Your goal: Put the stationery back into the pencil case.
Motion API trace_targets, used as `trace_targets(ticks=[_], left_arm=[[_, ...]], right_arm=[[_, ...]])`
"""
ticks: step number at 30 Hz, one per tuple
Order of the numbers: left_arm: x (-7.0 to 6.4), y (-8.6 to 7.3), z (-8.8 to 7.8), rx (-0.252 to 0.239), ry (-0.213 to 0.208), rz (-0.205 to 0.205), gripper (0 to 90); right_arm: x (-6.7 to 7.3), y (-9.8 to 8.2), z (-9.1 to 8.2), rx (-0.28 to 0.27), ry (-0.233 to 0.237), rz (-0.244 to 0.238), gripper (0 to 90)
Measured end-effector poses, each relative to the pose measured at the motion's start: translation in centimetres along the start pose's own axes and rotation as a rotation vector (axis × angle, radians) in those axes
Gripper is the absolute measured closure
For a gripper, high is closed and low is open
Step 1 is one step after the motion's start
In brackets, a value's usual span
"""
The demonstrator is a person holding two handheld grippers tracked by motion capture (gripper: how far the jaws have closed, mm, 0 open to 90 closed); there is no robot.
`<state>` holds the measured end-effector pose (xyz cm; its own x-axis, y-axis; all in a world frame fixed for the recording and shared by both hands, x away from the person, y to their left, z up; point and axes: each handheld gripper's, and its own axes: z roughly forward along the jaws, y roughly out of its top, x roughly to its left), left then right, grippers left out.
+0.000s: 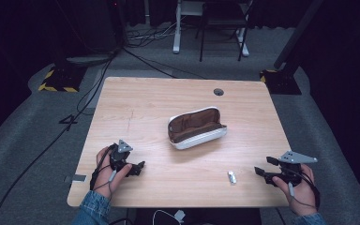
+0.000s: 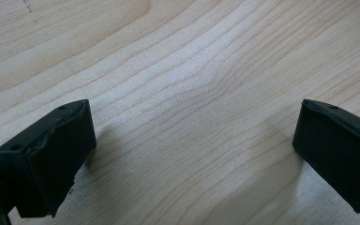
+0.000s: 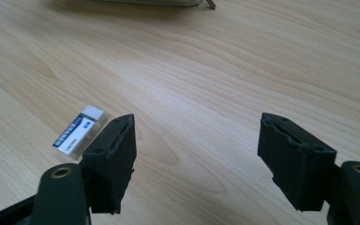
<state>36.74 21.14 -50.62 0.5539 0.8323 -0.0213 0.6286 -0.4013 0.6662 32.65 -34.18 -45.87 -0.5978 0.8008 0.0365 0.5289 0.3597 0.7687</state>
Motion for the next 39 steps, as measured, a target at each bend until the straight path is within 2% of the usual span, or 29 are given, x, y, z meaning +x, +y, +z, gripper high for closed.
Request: trace_targets(ticks=[11, 15, 23, 32, 39], left_arm=[[0.0, 0.0, 0.0, 0.0, 0.0, 0.0, 0.1], [0.0, 0.0, 0.0, -0.001, -0.001, 0.0, 0.1], [0.0, 0.0, 0.0, 0.0, 0.0, 0.0, 0.1], [0.0, 0.0, 0.0, 0.001, 0.0, 0.0, 0.1], [0.0, 0.0, 0.0, 0.0, 0.0, 0.0, 0.1]], right_arm=[[2.8, 0.9, 0.2, 0.004, 0.086, -0.048, 32.3], [3.9, 1.1, 0.6, 0.025, 0.119, -0.044, 32.4], [5.0, 1.1, 1.5, 0.058, 0.167, -0.045, 32.2], [6.0, 0.9, 2.7, 0.081, 0.19, -0.07, 33.1], [6.7, 0.6, 3.9, 0.106, 0.193, -0.105, 38.8]])
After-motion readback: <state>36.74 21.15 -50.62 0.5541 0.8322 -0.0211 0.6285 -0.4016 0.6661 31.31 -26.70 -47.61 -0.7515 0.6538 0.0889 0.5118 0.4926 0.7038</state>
